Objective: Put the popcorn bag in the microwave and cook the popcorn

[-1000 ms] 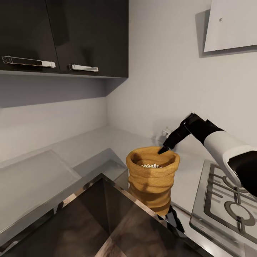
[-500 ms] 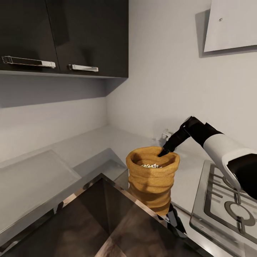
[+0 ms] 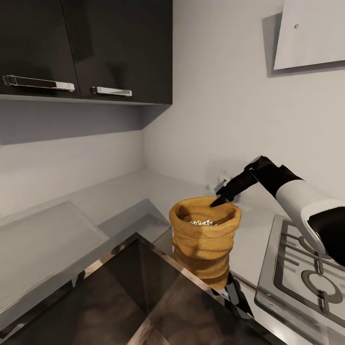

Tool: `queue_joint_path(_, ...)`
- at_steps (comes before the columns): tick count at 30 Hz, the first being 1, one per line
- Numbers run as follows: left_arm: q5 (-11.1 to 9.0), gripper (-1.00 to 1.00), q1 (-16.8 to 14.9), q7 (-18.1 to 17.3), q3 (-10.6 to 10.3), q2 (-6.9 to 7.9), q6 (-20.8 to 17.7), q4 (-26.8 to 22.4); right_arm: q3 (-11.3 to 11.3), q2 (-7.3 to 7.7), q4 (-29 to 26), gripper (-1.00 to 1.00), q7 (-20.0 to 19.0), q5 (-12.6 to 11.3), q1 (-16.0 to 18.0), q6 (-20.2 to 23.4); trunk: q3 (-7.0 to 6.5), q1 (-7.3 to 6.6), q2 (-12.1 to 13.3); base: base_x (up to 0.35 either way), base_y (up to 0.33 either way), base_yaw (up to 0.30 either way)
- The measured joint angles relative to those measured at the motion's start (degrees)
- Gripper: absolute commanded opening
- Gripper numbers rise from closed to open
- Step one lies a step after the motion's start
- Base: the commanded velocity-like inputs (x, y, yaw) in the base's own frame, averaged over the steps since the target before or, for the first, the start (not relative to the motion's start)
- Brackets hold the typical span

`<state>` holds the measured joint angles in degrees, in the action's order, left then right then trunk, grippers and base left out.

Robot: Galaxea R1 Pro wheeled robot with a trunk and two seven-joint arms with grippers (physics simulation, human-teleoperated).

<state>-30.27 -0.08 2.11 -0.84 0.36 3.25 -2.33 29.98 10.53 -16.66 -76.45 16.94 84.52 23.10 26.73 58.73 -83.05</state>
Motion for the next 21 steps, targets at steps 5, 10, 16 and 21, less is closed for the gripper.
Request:
queue_joint_path(5,0.0,1.0,0.0,0.0,-0.01,0.0,0.0,0.0,0.02,0.01,0.14,1.0,0.09,-0.19,-0.01,-0.06,0.0,0.0,0.0,0.0,0.0,0.0)
queue_joint_path(10,-0.05,1.0,0.0,0.0,0.01,0.0,0.0,0.0,0.05,0.08,0.45,1.0,0.75,-0.23,0.0,-0.07,0.0,0.0,0.0,-0.013,0.0,0.0)
queue_joint_path(16,-0.05,1.0,0.0,0.01,0.06,-0.01,0.0,0.0,0.16,0.09,2.47,1.0,0.82,-0.2,0.02,-0.16,0.0,0.0,0.0,-0.103,0.0,0.0)
queue_joint_path(21,-0.05,1.0,0.0,0.0,0.02,0.0,0.0,0.0,0.1,0.06,2.56,1.0,0.89,-0.12,0.02,-0.18,0.0,0.0,0.0,-0.007,0.0,0.0)
